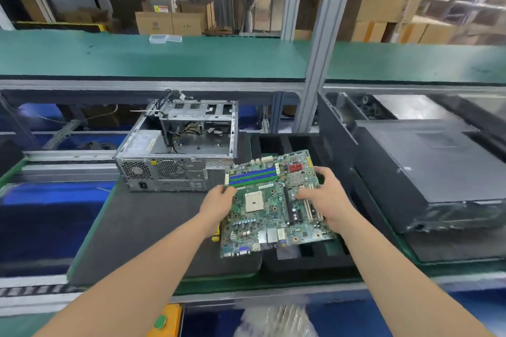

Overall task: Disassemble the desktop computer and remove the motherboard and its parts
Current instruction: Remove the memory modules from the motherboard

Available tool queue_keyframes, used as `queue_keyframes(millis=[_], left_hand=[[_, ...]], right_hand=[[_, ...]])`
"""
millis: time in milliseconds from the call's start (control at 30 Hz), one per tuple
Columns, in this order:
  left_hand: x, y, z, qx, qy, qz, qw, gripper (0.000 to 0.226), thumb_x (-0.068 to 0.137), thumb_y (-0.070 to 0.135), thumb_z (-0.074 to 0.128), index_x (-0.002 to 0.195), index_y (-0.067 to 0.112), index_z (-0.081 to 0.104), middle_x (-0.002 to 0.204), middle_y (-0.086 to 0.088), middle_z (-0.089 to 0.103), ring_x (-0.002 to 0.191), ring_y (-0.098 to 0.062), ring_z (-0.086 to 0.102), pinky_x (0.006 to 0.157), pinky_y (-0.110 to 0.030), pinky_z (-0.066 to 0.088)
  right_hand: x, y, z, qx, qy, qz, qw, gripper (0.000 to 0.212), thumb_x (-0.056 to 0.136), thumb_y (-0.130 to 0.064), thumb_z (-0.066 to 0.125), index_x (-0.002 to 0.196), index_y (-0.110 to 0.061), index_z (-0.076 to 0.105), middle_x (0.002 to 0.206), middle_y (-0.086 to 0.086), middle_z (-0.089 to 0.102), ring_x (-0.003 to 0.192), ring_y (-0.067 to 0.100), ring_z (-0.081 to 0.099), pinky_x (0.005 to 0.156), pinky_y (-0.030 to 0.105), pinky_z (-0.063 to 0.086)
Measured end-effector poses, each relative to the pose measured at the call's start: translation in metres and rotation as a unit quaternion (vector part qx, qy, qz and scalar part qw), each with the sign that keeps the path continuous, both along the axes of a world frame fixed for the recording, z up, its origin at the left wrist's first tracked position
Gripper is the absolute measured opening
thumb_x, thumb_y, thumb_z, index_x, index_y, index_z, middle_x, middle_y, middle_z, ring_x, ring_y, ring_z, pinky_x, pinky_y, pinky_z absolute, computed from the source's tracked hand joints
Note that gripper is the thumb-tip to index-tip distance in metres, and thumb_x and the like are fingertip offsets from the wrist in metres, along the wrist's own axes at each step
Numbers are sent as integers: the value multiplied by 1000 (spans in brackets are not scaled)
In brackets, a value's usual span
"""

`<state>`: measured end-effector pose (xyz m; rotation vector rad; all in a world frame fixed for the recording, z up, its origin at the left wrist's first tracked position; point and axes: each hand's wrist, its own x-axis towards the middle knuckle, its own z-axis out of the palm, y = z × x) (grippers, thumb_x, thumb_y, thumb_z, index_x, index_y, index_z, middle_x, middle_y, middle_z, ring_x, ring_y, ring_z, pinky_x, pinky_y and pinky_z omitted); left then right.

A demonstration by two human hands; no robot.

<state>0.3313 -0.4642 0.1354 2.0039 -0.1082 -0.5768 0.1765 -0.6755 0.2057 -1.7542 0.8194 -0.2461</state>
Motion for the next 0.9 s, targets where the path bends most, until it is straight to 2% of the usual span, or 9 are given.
queue_keyframes(millis=[133,233,333,467,567,633,733,800,900], left_hand=[[13,-52,6,-41,95,-15,994,56,98,45,53,142,10,45,129,-7,55,115,-29,53,101,-45,46],[25,-86,6,-72,152,-37,985,49,97,39,58,136,10,52,116,-7,59,96,-24,59,86,-38,53],[41,-115,2,-96,179,-76,976,38,96,34,61,129,15,58,119,-5,61,102,-23,67,90,-40,60],[61,-143,4,-117,196,-111,967,12,98,28,60,110,30,63,115,1,62,114,-21,64,102,-43,51],[77,-162,14,-152,193,-152,957,37,101,18,53,136,31,59,127,2,61,120,-20,63,87,-30,53],[87,-176,20,-173,187,-178,951,46,102,15,50,144,33,54,132,2,60,121,-22,62,91,-31,51],[100,-197,22,-200,166,-208,943,54,101,11,49,145,42,52,129,1,62,110,-21,62,90,-33,48],[109,-208,19,-208,146,-222,941,59,99,6,49,140,49,53,136,-3,60,101,-20,59,89,-35,49],[126,-218,10,-195,117,-247,942,72,94,-4,46,143,49,52,154,-6,47,126,-14,55,96,-45,52]], right_hand=[[10,-32,43,-107,6,6,994,75,68,-16,84,129,-43,48,95,-9,65,77,3,67,54,25,50],[28,-51,64,-183,24,7,983,73,71,-13,79,128,-43,46,78,0,67,41,2,55,37,21,42],[51,-67,75,-235,50,6,971,79,74,-9,75,139,-38,41,74,8,65,38,10,47,37,27,44],[89,-79,82,-323,99,-3,941,85,78,-8,74,147,-34,31,76,11,60,50,22,55,44,32,45],[118,-86,80,-383,127,-11,915,88,81,-8,73,150,-33,26,82,9,59,66,30,61,56,37,50],[136,-92,76,-422,137,-23,896,87,81,-7,71,150,-31,25,79,5,55,66,28,56,58,36,47],[160,-99,66,-444,142,-29,884,86,80,-6,70,148,-31,24,73,0,51,56,19,50,49,31,41],[175,-105,55,-432,152,-22,889,87,81,-10,71,148,-31,21,80,5,59,61,25,58,50,33,48],[195,-113,35,-398,158,-22,903,87,83,-13,74,150,-30,21,97,9,63,71,29,59,58,37,49]])
